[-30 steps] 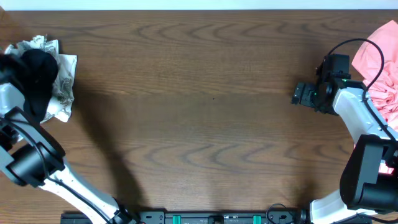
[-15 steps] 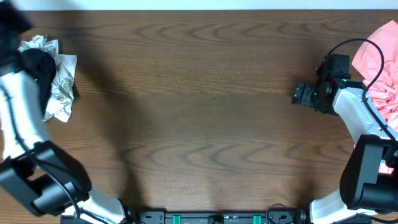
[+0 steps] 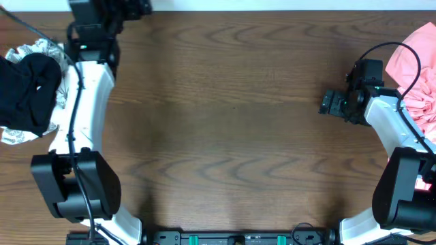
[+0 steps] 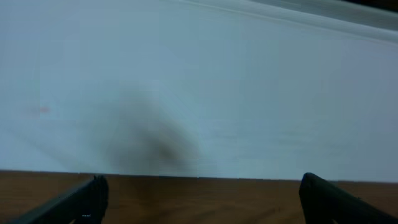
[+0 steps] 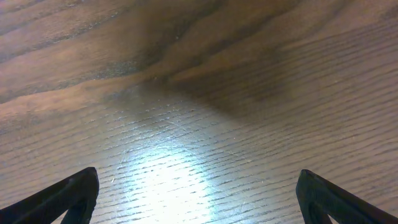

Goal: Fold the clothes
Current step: 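Open the left gripper and raise it out of the box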

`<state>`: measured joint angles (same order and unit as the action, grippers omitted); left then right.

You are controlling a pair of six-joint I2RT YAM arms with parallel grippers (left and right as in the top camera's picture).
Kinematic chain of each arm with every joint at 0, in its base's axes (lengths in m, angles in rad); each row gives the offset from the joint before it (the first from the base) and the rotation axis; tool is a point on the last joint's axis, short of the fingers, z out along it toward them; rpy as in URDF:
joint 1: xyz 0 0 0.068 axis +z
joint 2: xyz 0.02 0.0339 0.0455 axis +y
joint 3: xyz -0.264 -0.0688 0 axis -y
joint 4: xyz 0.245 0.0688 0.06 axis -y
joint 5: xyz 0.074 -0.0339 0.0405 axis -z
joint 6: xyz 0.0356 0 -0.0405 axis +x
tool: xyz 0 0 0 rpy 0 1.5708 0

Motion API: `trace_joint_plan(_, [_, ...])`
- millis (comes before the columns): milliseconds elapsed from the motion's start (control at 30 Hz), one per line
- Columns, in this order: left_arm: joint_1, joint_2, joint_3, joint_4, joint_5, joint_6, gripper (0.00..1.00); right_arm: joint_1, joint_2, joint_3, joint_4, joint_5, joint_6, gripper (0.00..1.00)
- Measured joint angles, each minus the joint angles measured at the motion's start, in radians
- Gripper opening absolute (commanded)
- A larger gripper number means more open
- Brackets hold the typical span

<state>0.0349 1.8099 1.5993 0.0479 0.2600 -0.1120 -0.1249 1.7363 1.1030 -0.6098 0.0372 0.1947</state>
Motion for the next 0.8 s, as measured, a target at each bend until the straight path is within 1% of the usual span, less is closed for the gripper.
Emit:
trace_joint_plan(200, [-0.039, 0.000, 0.000, 0.000, 0.000, 0.000, 0.98, 0.000, 0.000, 0.000, 0.000, 0.000, 0.000, 0.99])
trace_joint_plan(800, [-0.038, 0.000, 0.000, 0.000, 0.000, 0.000, 0.98, 0.000, 0.000, 0.000, 0.000, 0.000, 0.000, 0.99])
